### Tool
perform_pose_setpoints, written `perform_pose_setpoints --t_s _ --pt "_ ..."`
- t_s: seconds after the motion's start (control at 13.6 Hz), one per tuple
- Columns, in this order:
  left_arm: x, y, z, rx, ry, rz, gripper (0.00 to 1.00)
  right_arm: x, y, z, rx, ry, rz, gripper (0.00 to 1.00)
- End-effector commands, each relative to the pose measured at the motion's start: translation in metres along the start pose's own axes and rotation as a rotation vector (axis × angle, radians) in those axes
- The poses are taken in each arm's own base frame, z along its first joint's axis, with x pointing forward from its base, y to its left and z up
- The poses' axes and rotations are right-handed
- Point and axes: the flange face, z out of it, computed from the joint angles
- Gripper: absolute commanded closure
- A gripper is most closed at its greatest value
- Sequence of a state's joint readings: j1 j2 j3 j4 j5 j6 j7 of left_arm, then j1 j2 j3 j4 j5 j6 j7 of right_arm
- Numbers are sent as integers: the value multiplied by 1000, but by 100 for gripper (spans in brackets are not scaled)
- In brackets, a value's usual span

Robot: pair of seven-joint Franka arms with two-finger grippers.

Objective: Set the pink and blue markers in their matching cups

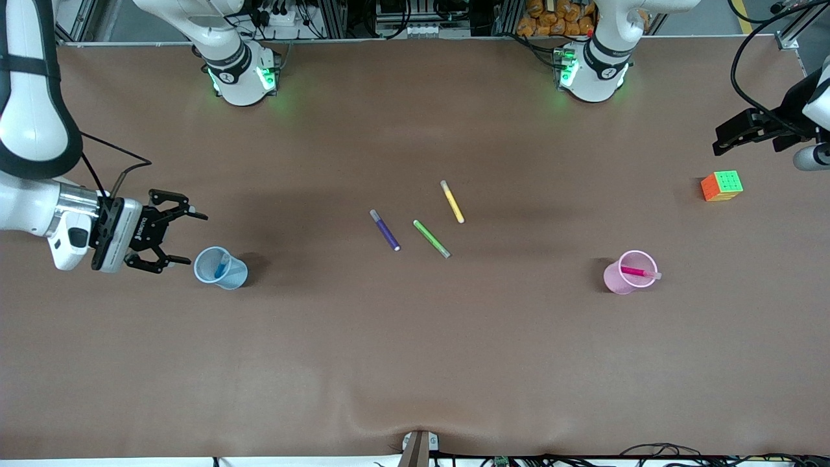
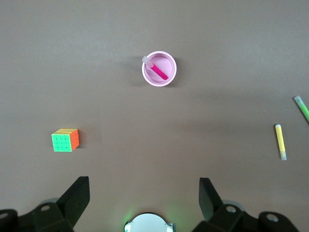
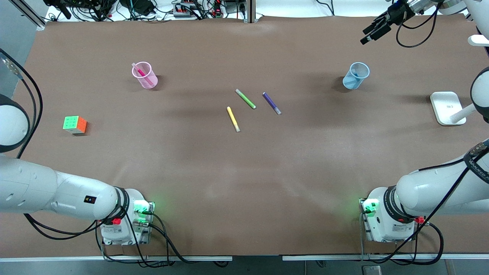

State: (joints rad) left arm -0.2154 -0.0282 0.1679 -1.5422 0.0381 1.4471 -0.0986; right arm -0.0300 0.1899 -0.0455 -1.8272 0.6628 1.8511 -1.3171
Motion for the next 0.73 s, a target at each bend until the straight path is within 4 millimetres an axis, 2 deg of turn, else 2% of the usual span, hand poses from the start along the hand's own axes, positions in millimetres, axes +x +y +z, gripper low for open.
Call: perform_pose_setpoints --t_s 0.0,0.66 --pt "-7 -3 -5 -22 0 6 0 9 -19 -18 -49 -44 73 0" --pt "-4 -4 -5 -23 3 6 0 39 -73 -77 -286 -171 407 0"
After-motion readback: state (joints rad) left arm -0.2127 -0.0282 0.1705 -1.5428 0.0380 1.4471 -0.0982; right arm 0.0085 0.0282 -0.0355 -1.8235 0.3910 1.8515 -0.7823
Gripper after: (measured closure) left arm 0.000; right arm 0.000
